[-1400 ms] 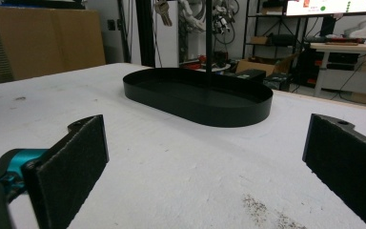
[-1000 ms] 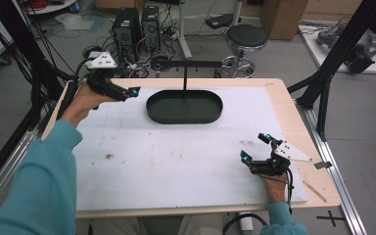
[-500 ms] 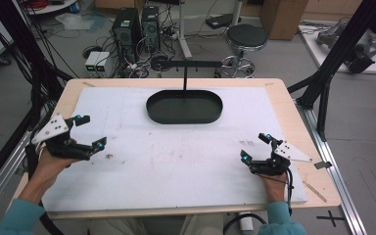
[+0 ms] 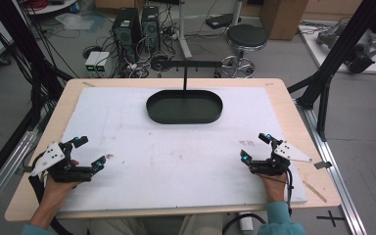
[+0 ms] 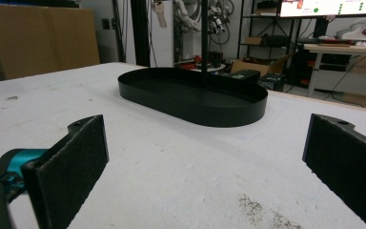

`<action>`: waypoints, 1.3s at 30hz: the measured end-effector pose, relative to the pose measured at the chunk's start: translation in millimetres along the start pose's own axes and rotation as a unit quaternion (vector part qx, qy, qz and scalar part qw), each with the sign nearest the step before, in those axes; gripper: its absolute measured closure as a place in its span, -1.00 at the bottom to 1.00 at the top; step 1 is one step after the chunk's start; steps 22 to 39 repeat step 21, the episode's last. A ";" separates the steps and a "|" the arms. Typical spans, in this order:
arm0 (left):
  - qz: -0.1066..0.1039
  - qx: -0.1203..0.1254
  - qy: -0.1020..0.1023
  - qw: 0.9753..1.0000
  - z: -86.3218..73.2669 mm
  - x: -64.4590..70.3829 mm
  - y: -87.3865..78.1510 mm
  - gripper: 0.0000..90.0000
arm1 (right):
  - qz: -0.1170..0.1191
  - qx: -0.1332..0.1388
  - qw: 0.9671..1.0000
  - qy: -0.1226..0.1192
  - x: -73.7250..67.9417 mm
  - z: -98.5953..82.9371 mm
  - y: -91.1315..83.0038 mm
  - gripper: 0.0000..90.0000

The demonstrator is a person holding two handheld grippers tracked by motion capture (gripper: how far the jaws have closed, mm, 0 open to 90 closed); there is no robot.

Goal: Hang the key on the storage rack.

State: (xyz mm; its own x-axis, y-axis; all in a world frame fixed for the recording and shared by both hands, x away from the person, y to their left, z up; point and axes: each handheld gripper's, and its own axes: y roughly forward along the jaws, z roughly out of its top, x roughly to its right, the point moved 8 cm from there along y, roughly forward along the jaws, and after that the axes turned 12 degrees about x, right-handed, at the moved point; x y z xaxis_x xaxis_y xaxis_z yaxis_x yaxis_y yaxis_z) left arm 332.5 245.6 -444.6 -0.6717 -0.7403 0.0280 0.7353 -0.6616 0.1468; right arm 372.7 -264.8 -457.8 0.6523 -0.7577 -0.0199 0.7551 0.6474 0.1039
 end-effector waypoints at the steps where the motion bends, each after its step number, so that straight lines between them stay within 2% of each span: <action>1: 0.001 0.003 0.001 1.000 -1.8 1.2 -1.6 -0.96 | 0.000 0.000 1.000 0.000 -0.1 0.0 -0.1 -0.99; 8: 0.001 0.013 0.011 1.000 -11.0 5.1 -4.8 -0.96 | 0.000 0.000 1.000 0.000 -0.2 0.1 0.0 -0.99; 10: 0.007 0.015 0.009 1.000 -13.5 4.5 -5.4 -0.96 | -0.001 0.000 1.000 0.000 0.0 0.1 0.0 -0.99; 14: 0.013 0.051 0.003 0.999 -9.4 3.2 -11.9 -0.96 | -0.002 0.000 1.000 -0.003 0.2 0.0 -0.1 -0.99; 17: 0.013 0.046 0.008 0.999 -10.0 4.1 -10.9 -0.96 | -0.001 0.001 1.000 -0.004 0.2 0.1 0.2 -0.99; 39: 0.018 0.047 0.009 0.999 -10.0 3.3 -10.8 -0.96 | -0.002 -0.002 1.000 -0.006 -0.8 -0.3 0.1 -0.99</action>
